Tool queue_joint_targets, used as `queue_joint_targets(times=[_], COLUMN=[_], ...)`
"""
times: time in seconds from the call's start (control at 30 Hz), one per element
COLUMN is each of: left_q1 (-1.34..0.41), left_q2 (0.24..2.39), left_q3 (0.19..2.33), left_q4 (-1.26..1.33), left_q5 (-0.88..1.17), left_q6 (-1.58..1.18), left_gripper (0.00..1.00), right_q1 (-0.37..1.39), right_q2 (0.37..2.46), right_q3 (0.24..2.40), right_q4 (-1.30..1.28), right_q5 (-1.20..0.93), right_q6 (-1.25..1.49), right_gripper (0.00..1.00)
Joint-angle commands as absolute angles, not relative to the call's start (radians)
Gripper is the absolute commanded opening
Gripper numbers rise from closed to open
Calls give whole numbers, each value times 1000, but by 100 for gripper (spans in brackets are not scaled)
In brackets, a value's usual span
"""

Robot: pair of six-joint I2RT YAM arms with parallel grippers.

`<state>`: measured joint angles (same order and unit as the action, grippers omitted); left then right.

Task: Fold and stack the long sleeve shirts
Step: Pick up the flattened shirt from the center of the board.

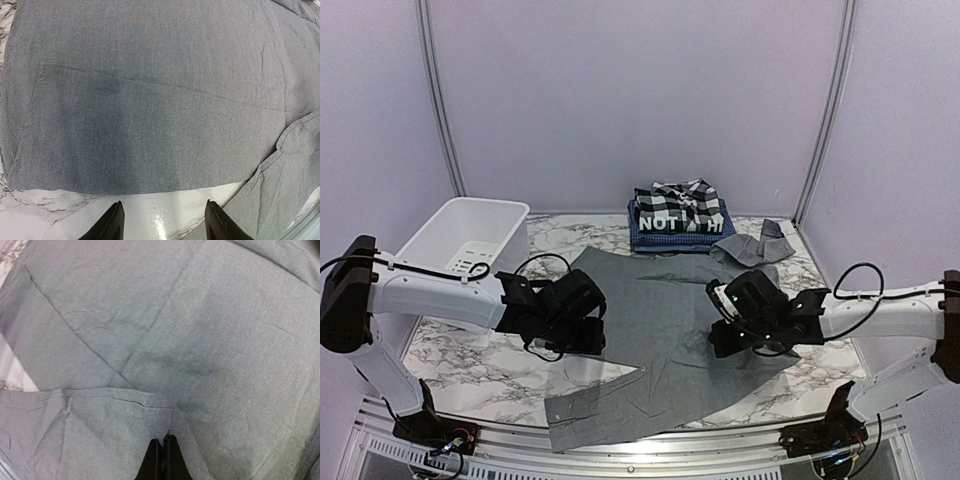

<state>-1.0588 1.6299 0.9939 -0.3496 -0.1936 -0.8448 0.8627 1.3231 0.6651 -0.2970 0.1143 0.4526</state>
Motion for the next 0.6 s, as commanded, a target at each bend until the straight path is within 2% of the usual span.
queue_joint_targets(times=[0.0,0.2,0.43,0.57], left_q1=[-1062,-1046,-992,-968], left_q2=[1627,1653,1724,1788], left_q3=[1043,1118,1219,1269], left_q4=[-368,-402,-443,-492], left_q5=[-236,-266,-241,-233], left_q6=[-864,-875,-830,-799], left_gripper=[57,57,58,58], right_q1=[925,1076,1248,1264], right_q2=[1198,1108,1144,1169], right_q3=[647,579,507,497], right_q4=[-344,-363,-381,-429], right_q5=[79,18,14,38], right_q6=[457,532,644,714], right_gripper=[0,0,0,0])
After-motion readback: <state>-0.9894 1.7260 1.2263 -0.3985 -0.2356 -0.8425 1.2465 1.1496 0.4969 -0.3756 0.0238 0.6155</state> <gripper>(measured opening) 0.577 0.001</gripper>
